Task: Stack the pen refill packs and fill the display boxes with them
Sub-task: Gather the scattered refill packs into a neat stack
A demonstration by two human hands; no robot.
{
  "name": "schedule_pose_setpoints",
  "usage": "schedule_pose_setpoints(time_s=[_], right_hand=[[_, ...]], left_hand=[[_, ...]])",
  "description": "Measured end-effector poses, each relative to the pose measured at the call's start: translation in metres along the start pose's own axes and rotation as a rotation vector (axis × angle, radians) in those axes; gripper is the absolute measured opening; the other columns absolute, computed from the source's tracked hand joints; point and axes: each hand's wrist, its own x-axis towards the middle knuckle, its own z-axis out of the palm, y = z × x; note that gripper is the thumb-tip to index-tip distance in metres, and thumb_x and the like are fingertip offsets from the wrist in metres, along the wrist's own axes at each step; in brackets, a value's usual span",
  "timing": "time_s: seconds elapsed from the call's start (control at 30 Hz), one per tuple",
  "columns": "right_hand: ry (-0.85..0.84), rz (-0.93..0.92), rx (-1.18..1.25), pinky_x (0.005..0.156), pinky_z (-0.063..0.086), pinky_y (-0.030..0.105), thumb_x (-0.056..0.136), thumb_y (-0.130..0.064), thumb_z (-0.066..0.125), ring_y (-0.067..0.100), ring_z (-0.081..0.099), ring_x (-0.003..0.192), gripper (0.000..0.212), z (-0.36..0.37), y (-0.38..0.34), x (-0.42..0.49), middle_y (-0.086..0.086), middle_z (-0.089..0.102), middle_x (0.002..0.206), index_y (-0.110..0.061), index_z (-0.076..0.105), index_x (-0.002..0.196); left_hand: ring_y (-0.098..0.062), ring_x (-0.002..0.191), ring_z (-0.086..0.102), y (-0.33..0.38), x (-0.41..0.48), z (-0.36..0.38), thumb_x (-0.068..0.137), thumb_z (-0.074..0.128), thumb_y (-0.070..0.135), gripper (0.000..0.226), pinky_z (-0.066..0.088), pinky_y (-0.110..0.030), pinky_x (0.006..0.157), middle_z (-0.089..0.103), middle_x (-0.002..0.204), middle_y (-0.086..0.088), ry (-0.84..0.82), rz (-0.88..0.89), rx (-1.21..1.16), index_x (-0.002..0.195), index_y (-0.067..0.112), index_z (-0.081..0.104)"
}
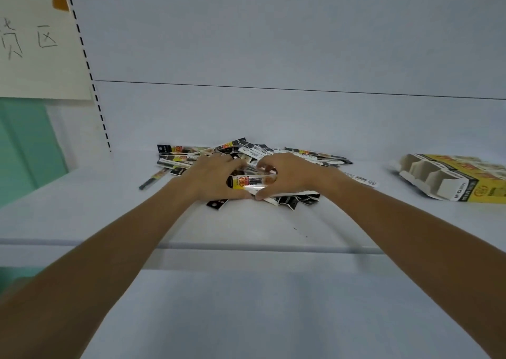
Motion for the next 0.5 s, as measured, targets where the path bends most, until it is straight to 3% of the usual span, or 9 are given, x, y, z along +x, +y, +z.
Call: schedule_pose_setpoints(time_s=[0.1,0.2,0.3,0.43,0.5], right_hand=[[0.002,-0.002,-0.002,0.081,0.039,0.030,0.066,-0.055,0.075,0.016,0.046,0.105,0.076,-0.010,0.003,-0.011,-0.005,0.050,0.110,-0.025,0.045,0.130],[-0.101,0.083,-0.008,0.098,0.037,0.036,0.064,-0.060,0.073,0.017,0.041,0.118,0.088,-0.015,0.023,-0.026,-0.004,0.048,0.128,-0.029,0.036,0.137],[-0.073,0.126,0.022,0.092,0.040,0.029,0.068,-0.053,0.074,0.016,0.048,0.110,0.076,-0.015,0.040,-0.043,-0.002,0.052,0.128,-0.024,0.044,0.132],[0.086,0.077,-0.047,0.086,0.045,0.033,0.073,-0.041,0.075,0.020,0.054,0.100,0.056,-0.015,0.038,-0.053,0.001,0.058,0.110,-0.016,0.054,0.119],[0.125,0.033,0.019,0.083,0.044,0.030,0.072,-0.040,0.076,0.019,0.055,0.098,0.055,-0.011,0.025,-0.056,0.002,0.060,0.106,-0.015,0.056,0.116]], left_hand=[[-0.022,0.113,0.051,-0.002,-0.003,-0.006,0.082,0.046,0.064,0.063,0.037,-0.036,0.092,0.058,0.117,-0.002,0.058,0.000,0.190,0.134,0.028,0.040],[-0.025,0.122,0.043,-0.007,-0.014,-0.007,0.077,0.050,0.068,0.077,0.035,-0.040,0.098,0.046,0.132,-0.005,0.072,-0.100,0.234,0.140,0.029,0.031],[-0.026,0.121,0.042,-0.007,-0.026,-0.012,0.071,0.060,0.067,0.086,0.034,-0.039,0.098,0.045,0.131,-0.006,0.073,-0.176,0.116,0.140,0.027,0.029],[-0.021,0.118,0.045,0.009,-0.037,-0.022,0.068,0.071,0.058,0.086,0.041,-0.037,0.092,0.047,0.129,0.000,0.098,-0.119,-0.053,0.139,0.026,0.033],[-0.020,0.117,0.043,0.025,-0.038,-0.022,0.067,0.070,0.059,0.086,0.040,-0.037,0.092,0.046,0.128,0.000,0.148,-0.075,-0.021,0.138,0.025,0.036]])
